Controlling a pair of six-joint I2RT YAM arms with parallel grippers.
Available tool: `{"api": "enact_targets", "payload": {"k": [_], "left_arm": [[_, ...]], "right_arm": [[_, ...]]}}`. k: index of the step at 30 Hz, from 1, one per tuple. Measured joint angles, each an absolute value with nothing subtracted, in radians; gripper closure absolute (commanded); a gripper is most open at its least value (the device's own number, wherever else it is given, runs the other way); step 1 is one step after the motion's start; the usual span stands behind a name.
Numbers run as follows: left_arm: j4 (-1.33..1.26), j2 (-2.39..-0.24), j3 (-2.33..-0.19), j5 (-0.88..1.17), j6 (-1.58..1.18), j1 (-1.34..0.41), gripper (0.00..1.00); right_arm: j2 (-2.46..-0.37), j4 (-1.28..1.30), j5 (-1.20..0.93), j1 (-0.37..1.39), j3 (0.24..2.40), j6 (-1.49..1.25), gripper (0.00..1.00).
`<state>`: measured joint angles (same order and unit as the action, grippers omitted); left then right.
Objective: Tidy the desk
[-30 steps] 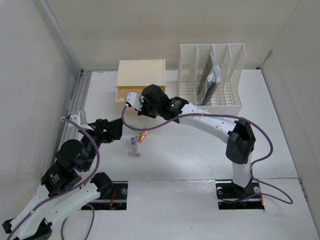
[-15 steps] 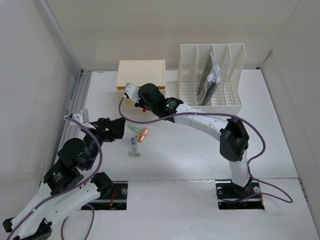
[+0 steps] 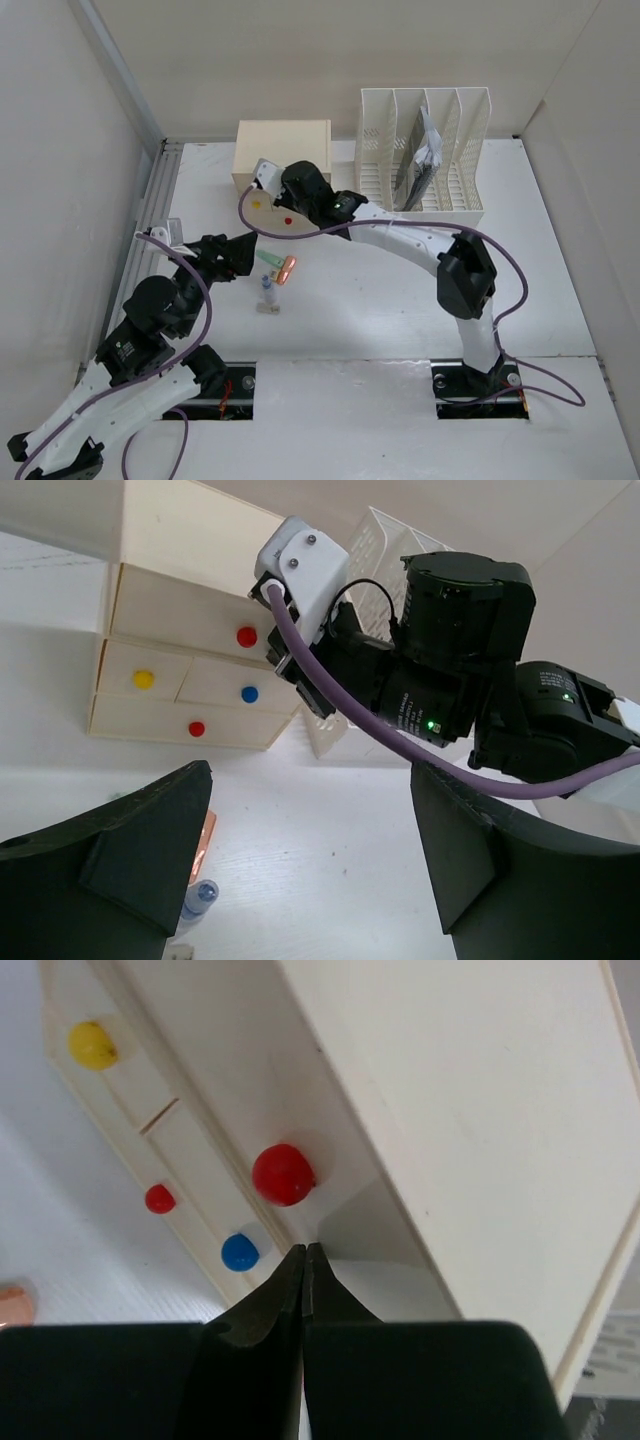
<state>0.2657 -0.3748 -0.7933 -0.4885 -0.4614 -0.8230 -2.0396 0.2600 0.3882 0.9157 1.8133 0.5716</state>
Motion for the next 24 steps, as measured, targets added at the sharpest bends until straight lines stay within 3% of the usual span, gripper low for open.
{"api": "enact_targets", "payload": {"k": [2,3,5,6,9,10,12,13,14,16,19,20,24], "left_arm": [[0.245,-0.375,-0.779,-0.490,-0.469,-0.825,0.27],[0.232,-0.376,-0.768,-0.500,-0.472,-0.825,0.31],[0.207,-0.378,-0.741,-0.527,-0.483,-0.823,0.36],[0.192,-0.379,-0.726,-0.538,-0.488,-0.823,0.39],[0.144,-0.397,-0.685,-0.572,-0.502,-0.823,0.53],[0.128,-0.413,-0.677,-0.582,-0.508,-0.823,0.56],[0.091,-0.468,-0.673,-0.601,-0.517,-0.822,0.58],[0.064,-0.499,-0.670,-0.608,-0.524,-0.818,0.60],[0.036,-0.532,-0.665,-0.610,-0.533,-0.810,0.61],[-0.039,-0.608,-0.641,-0.594,-0.548,-0.775,0.62],[-0.117,-0.680,-0.603,-0.533,-0.571,-0.710,0.62],[-0.144,-0.715,-0.593,-0.488,-0.579,-0.678,0.62],[-0.224,-0.878,-0.626,-0.226,-0.581,-0.531,0.46]], "right_arm": [[-2.006,0.278,0.282,0.902,1.779,0.582,0.70],[-1.960,0.313,0.181,0.888,1.744,0.597,0.28],[-1.890,0.336,0.108,0.878,1.699,0.600,0.03],[-1.832,0.353,0.081,0.877,1.668,0.606,0.00],[-1.652,0.359,0.043,0.868,1.616,0.611,0.00],[-1.604,0.354,0.019,0.850,1.616,0.603,0.26],[-1.525,0.356,-0.048,0.785,1.631,0.573,0.58],[-1.504,0.361,-0.090,0.735,1.650,0.549,0.82],[-1.494,0.363,-0.146,0.677,1.668,0.528,0.87],[-1.488,0.367,-0.246,0.573,1.681,0.486,0.88],[-1.491,0.392,-0.400,0.475,1.644,0.445,0.75],[-1.489,0.395,-0.445,0.458,1.621,0.436,0.65],[-1.473,0.411,-0.583,0.412,1.509,0.407,0.55]]}}
